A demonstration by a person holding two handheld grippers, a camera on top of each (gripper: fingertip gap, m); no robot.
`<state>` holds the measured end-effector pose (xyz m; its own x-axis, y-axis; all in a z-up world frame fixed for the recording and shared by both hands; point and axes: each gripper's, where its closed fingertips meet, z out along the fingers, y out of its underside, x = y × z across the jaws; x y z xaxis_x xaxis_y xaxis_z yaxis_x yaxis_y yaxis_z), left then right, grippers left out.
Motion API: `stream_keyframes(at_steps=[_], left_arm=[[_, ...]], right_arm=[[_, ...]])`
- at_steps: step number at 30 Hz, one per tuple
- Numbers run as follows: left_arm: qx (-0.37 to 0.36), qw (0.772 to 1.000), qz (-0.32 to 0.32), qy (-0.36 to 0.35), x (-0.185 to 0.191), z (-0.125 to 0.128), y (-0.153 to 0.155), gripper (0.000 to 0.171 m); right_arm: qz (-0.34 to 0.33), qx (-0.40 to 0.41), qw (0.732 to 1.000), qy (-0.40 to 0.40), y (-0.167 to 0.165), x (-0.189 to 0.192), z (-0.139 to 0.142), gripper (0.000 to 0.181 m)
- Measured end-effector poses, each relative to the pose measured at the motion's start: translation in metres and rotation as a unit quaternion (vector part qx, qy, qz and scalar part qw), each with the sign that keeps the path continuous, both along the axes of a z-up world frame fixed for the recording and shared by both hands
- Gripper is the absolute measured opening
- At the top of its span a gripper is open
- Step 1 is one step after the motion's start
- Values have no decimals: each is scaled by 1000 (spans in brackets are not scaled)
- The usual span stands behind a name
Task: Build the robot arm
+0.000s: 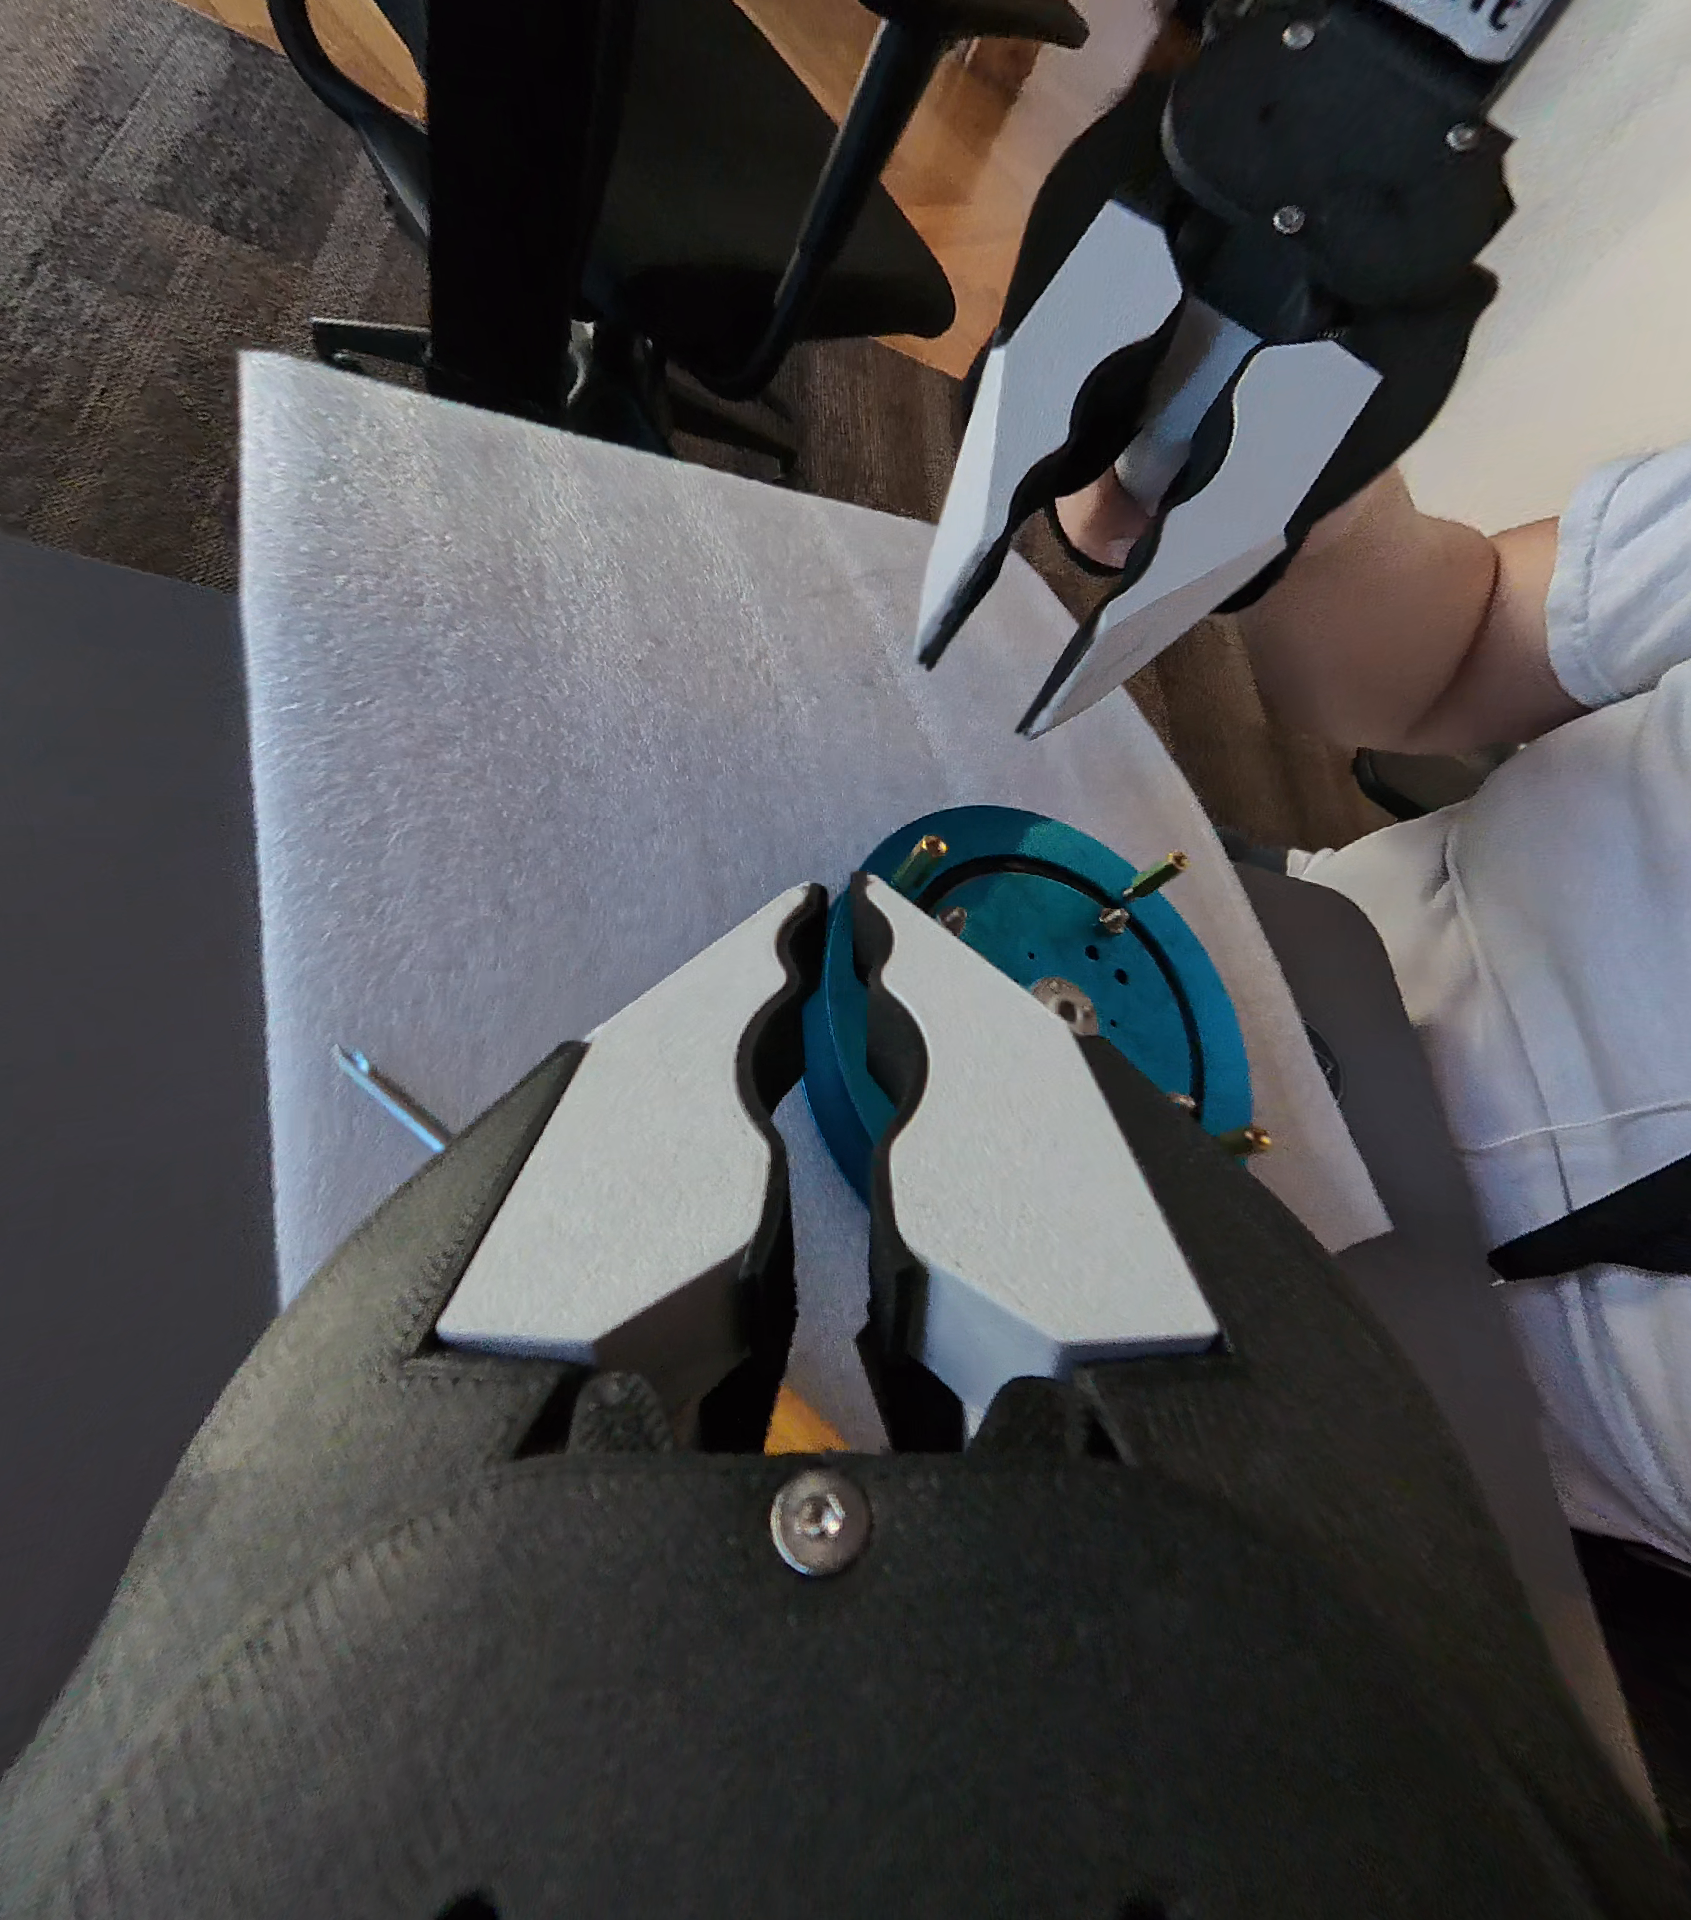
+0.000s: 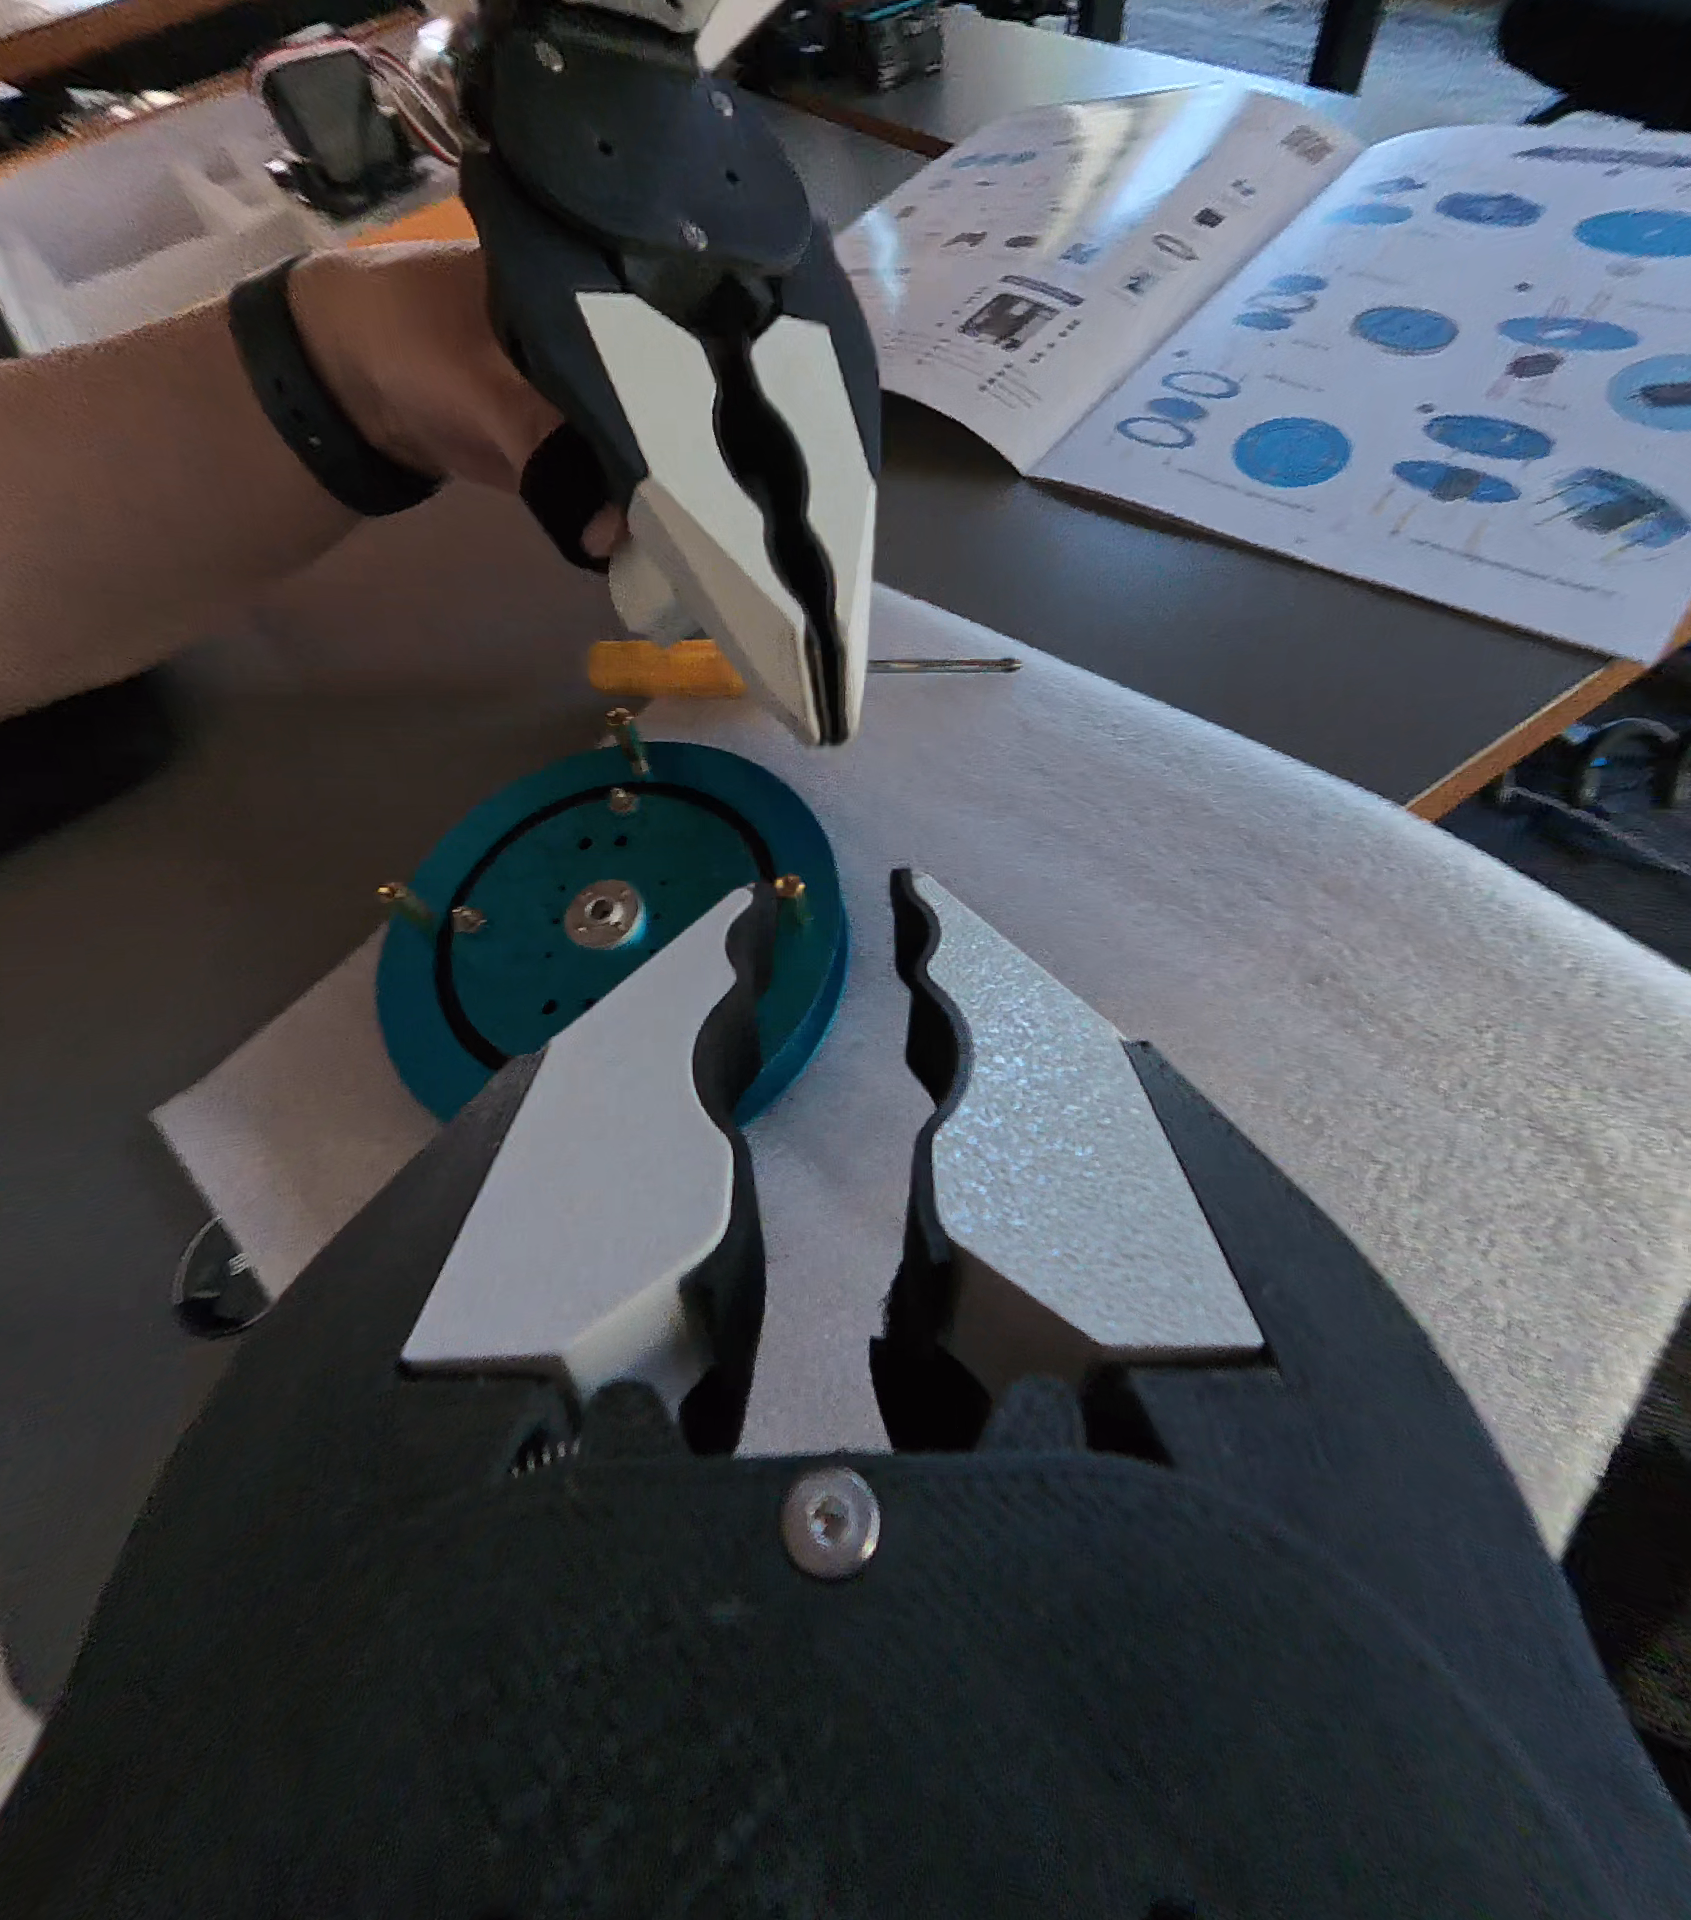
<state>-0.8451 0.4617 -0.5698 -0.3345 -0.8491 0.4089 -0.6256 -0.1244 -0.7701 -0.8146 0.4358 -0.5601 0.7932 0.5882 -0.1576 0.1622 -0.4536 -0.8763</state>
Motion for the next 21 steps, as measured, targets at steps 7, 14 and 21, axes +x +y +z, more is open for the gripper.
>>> stream_keyframes(at_steps=[7, 14, 21], left_arm=[[25, 991, 117, 52, -47, 13, 15, 10], [-30, 971, 232, 57, -78, -11, 4, 13], [-110, 967, 219, 65, -73, -25, -5, 10]], right_arm=[[183, 27, 983, -10, -11, -52, 21, 17], [368, 34, 874, -316, 14, -82, -5, 17], [430, -3, 806, -407, 20, -89, -18, 16]])
